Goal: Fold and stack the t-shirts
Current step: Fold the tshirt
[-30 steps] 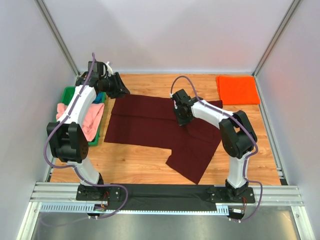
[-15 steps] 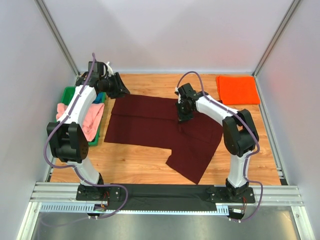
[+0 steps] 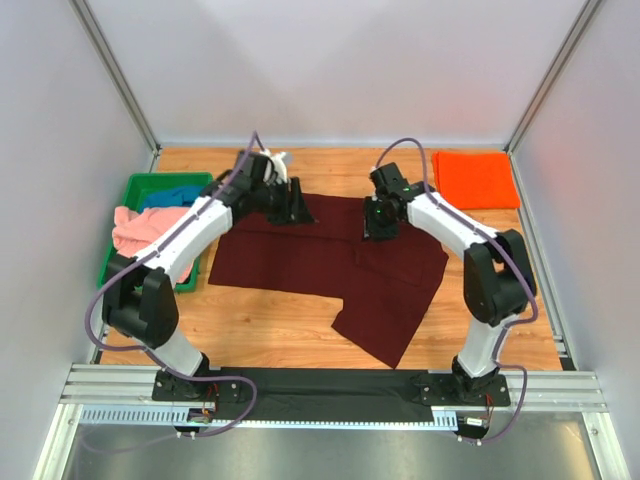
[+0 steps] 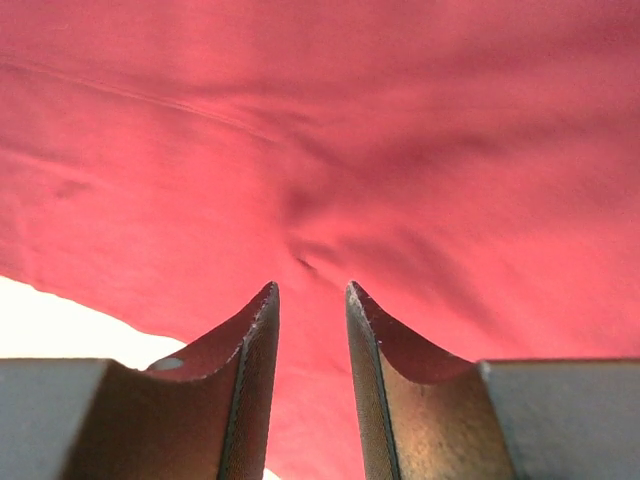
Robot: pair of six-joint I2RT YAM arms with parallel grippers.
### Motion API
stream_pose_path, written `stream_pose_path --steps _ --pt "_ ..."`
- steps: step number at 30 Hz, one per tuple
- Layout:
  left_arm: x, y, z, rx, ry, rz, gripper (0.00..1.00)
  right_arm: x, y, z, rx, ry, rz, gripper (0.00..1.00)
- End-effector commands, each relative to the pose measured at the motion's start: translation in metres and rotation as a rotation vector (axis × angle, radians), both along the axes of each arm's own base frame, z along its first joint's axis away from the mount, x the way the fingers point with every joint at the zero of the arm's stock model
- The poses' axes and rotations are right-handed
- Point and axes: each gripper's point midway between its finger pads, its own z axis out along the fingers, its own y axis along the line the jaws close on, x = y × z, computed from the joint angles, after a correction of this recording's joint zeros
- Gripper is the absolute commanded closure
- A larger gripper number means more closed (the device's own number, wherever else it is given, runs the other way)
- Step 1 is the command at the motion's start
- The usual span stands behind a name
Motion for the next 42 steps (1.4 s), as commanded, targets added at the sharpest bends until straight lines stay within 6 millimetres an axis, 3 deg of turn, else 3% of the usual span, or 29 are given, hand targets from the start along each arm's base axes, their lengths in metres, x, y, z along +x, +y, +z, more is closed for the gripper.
stream_pose_path --steps 1,2,5,6,8,9,14,22,28,36,41,42 --pt "-0.023 -0.042 0.018 -0.116 -0.089 -0.048 0.44 -0.003 -0.047 0.022 -0.016 -0.041 -0.225 0.65" --pt "-0.038 -0.055 0.003 -0.117 -0.066 -0.079 0.44 -0.007 -0.079 0.008 -0.09 -0.029 -0.319 0.65" --pt "-0.044 -0.085 -0.011 -0.154 -0.059 -0.116 0.44 -0.015 -0.12 0.003 -0.08 -0.022 -0.464 0.65" --pt "-0.04 -0.094 -0.022 -0.158 -0.059 -0.124 0.43 -0.03 -0.13 -0.013 -0.084 0.021 -0.492 0.65" --pt "-0.04 -0.11 -0.028 -0.17 -0.055 -0.147 0.43 -0.034 -0.141 -0.014 -0.038 0.016 -0.556 0.65" --pt "-0.041 -0.117 -0.043 -0.165 -0.023 -0.164 0.43 -0.042 -0.145 -0.019 -0.035 0.022 -0.568 0.65" --pt "-0.047 -0.144 -0.065 -0.161 -0.013 -0.221 0.41 -0.053 -0.146 -0.032 -0.028 0.033 -0.573 0.64" --pt "-0.044 -0.16 -0.095 -0.153 -0.017 -0.275 0.4 -0.065 -0.15 -0.059 -0.053 0.064 -0.576 0.64" --pt "-0.044 -0.167 -0.113 -0.125 -0.025 -0.346 0.4 -0.064 -0.146 -0.06 -0.025 0.052 -0.559 0.77" --pt "-0.042 -0.161 -0.132 -0.058 -0.027 -0.364 0.41 -0.059 -0.146 -0.057 -0.024 0.039 -0.551 0.93" --pt "-0.042 -0.166 -0.131 -0.074 -0.024 -0.376 0.45 -0.059 -0.146 -0.054 -0.035 0.046 -0.539 0.94" --pt "-0.041 -0.166 -0.131 -0.076 -0.024 -0.376 0.46 -0.059 -0.146 -0.054 -0.039 0.049 -0.533 0.89"
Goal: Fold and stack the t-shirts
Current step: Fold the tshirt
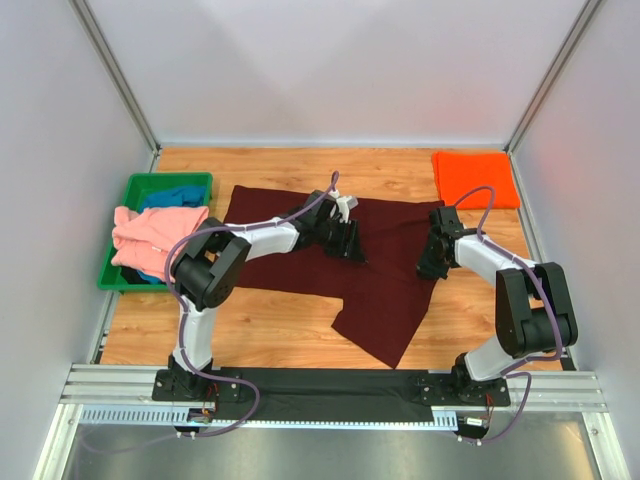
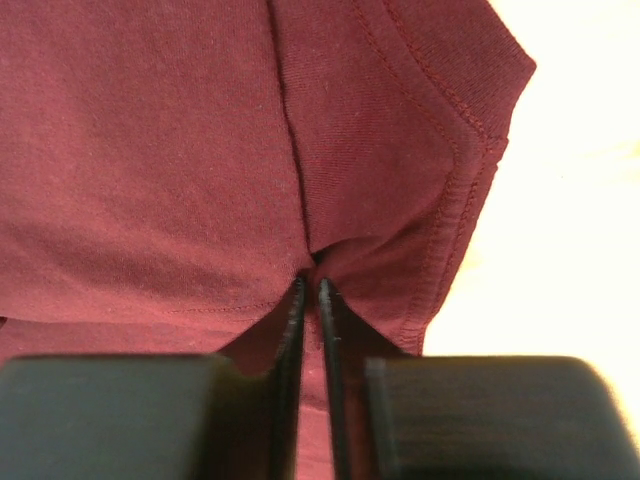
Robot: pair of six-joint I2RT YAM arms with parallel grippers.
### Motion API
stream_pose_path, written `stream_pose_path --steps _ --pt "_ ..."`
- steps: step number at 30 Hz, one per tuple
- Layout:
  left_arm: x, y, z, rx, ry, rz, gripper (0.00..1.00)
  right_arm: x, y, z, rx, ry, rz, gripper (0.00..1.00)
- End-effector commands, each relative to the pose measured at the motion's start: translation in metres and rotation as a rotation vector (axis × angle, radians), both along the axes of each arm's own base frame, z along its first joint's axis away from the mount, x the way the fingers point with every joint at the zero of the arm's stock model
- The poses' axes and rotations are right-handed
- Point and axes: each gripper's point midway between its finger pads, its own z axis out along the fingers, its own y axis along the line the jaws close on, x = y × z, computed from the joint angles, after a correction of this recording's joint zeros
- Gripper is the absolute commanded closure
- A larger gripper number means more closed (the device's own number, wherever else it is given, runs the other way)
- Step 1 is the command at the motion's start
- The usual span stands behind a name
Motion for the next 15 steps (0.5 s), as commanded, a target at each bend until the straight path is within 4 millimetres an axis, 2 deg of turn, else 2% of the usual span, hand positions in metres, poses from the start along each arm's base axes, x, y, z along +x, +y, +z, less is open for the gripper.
stream_pose_path --steps 1,3,8,9,15 --pt "0.007 -0.013 0.012 -0.036 -0.05 -0.042 0.47 0.014 0.002 0.011 -0.001 -0.044 0.017 0.85" --pt "0.006 -0.015 0.01 -0.038 -0.04 -0.047 0.49 0.014 0.001 0.013 -0.003 -0.049 0.018 0.77" --pt "0.006 -0.017 0.008 -0.043 -0.026 -0.05 0.58 0.015 0.004 0.015 0.013 -0.059 0.015 0.74" --pt "0.006 -0.018 0.01 -0.044 -0.028 -0.051 0.64 0.015 0.004 0.017 0.015 -0.065 0.013 0.73" --pt "0.005 -0.02 0.014 -0.058 -0.026 -0.052 0.87 0.015 0.0 0.022 -0.004 -0.07 0.004 0.71"
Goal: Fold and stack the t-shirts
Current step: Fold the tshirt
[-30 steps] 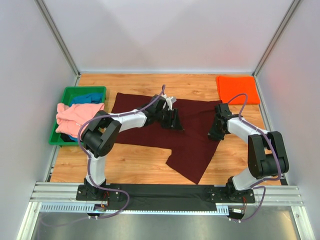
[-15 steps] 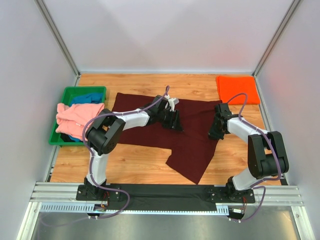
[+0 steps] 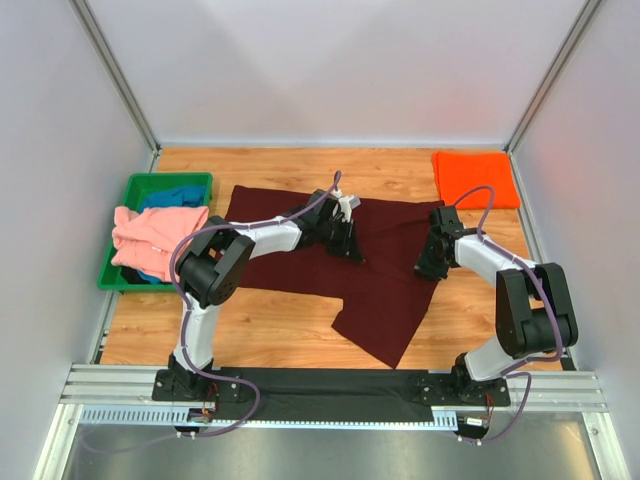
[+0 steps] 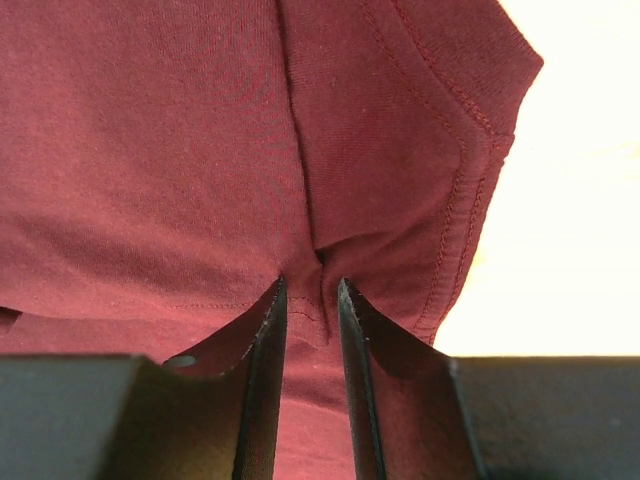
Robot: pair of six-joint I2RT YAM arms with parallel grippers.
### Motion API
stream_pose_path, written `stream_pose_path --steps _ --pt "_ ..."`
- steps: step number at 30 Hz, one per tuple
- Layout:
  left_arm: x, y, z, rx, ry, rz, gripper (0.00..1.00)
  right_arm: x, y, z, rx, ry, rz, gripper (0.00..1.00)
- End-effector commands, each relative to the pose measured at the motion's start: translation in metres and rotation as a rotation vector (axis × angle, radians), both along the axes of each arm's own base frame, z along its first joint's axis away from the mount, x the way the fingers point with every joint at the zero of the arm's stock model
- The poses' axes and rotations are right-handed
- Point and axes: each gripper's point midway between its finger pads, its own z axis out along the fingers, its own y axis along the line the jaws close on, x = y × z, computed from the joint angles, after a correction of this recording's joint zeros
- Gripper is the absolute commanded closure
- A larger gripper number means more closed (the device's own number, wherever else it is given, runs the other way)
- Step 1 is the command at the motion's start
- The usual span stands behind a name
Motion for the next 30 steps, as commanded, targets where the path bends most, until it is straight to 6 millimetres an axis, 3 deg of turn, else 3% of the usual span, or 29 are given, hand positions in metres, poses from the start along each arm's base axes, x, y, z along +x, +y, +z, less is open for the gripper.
stream_pose_path --steps 1,3,10,15,23,30 --pt "0.002 -0.012 0.017 -0.047 -0.035 -0.035 0.9 0.015 -0.001 0.023 -0.008 -0.075 -0.008 0.71" --pt "0.001 -0.013 0.021 -0.053 -0.03 -0.033 0.99 0.016 -0.001 0.027 -0.007 -0.079 -0.013 0.71" --pt "-0.001 -0.009 0.025 -0.037 -0.001 -0.011 1.0 0.018 0.002 0.037 -0.013 -0.091 -0.018 0.71" --pt "-0.004 -0.009 0.027 -0.039 0.007 -0.008 1.0 0.02 0.008 0.026 -0.008 -0.068 -0.01 0.72" --pt "-0.005 -0.01 0.03 -0.038 0.022 0.002 1.0 0.011 0.002 0.003 -0.038 -0.018 -0.037 0.75" --pt "-0.004 -0.001 0.016 0.039 0.045 0.044 1.0 0.012 0.0 0.006 -0.042 -0.029 -0.054 0.73"
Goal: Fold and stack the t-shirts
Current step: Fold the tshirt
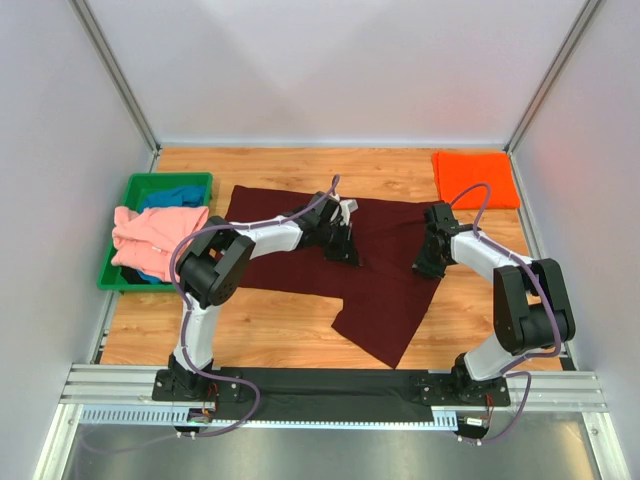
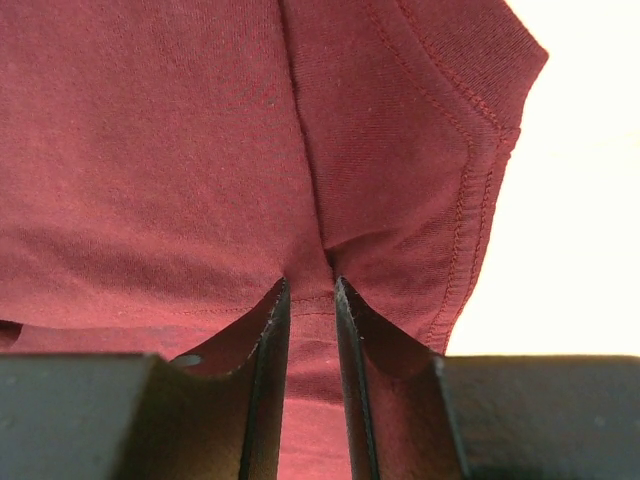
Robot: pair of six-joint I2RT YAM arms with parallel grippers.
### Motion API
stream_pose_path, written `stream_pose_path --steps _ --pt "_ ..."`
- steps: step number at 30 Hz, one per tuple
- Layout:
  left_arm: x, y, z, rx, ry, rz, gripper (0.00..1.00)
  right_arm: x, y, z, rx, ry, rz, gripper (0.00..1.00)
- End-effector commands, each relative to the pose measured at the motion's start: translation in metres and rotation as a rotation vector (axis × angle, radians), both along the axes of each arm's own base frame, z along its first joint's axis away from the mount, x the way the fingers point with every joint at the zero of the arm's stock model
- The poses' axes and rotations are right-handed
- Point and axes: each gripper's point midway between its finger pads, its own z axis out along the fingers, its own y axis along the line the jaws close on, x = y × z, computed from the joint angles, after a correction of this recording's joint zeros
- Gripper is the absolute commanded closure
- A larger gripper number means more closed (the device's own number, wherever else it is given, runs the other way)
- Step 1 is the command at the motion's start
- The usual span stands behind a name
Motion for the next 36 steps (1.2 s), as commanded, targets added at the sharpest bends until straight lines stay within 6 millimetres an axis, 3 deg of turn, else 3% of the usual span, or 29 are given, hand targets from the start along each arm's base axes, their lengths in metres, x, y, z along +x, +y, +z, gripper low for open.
stream_pose_path --steps 1,12,16,17,26,36 --pt "0.005 -0.009 0.023 -0.015 -0.034 0.005 1.0 0.01 -0.003 0.005 -0.017 -0.049 -0.027 0.74" --pt "0.003 -0.009 0.022 -0.009 -0.031 0.019 1.0 0.01 -0.005 -0.004 -0.031 -0.039 -0.054 0.78" --pt "0.004 -0.004 0.019 0.061 -0.067 0.032 1.0 0.009 -0.006 -0.004 -0.031 -0.042 -0.051 0.95" --pt "0.002 -0.004 0.019 0.07 -0.071 0.026 1.0 0.01 -0.006 -0.003 -0.034 -0.047 -0.049 1.0" --pt "0.001 -0.002 0.04 0.087 -0.046 0.094 1.0 0.013 -0.008 0.039 -0.039 -0.121 -0.03 1.0" --pt "-0.002 0.008 0.057 0.117 -0.035 0.14 1.0 0.005 -0.005 0.052 -0.011 -0.127 -0.014 1.0"
